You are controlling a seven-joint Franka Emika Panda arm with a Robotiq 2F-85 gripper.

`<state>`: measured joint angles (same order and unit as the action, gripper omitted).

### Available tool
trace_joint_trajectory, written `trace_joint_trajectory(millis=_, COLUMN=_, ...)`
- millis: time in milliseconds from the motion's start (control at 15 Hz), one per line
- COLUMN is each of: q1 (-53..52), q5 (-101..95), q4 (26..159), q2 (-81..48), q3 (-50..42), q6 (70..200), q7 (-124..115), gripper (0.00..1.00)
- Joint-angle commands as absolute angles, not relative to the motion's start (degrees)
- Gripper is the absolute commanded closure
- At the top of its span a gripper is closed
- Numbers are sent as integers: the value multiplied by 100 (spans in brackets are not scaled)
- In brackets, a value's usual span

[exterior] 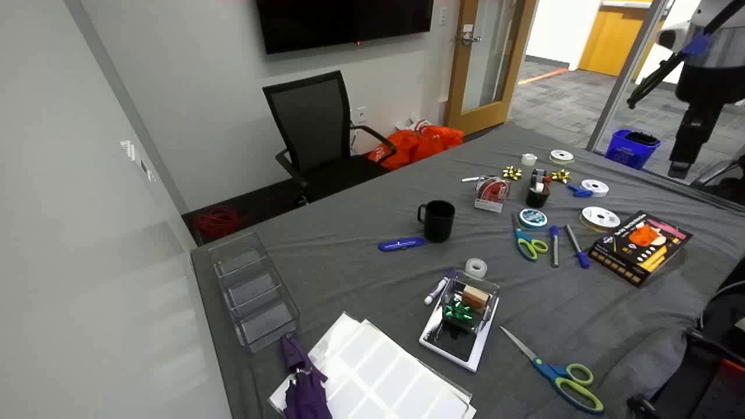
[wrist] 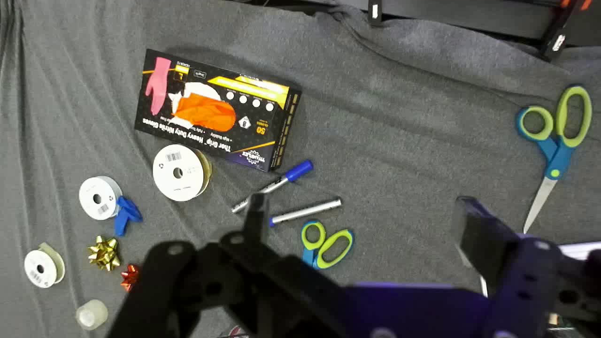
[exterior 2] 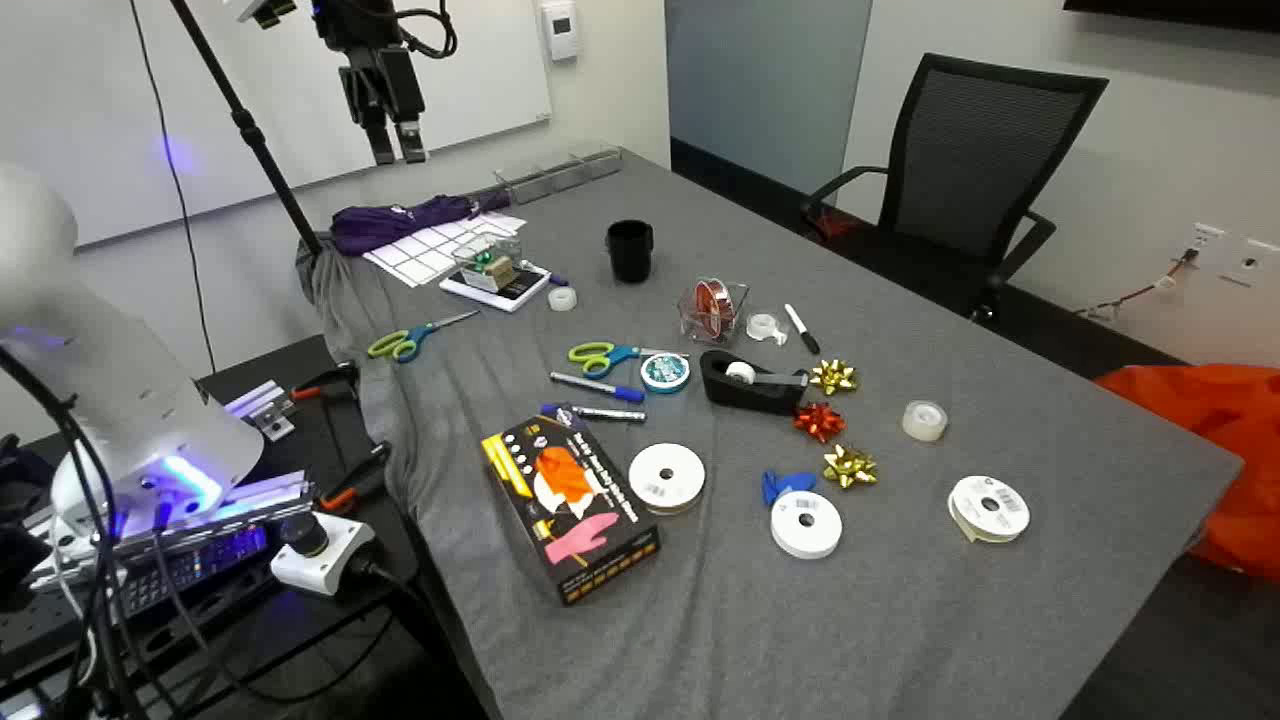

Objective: Remove the orange object from the clear case and put it on the black box

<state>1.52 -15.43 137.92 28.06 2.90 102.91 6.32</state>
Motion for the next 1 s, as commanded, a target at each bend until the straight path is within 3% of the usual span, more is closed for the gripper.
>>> trace_joint_trajectory(millis=0, q1=47, q5=-1579, q4=13780, q2=2800, q3=203, q6=10268, q7=594, gripper=0)
trace_joint_trajectory(millis=933, q1=391, q5=-510, q4=11591, q2=532, q3=-25, q6=10617, q7=-2847, gripper=0)
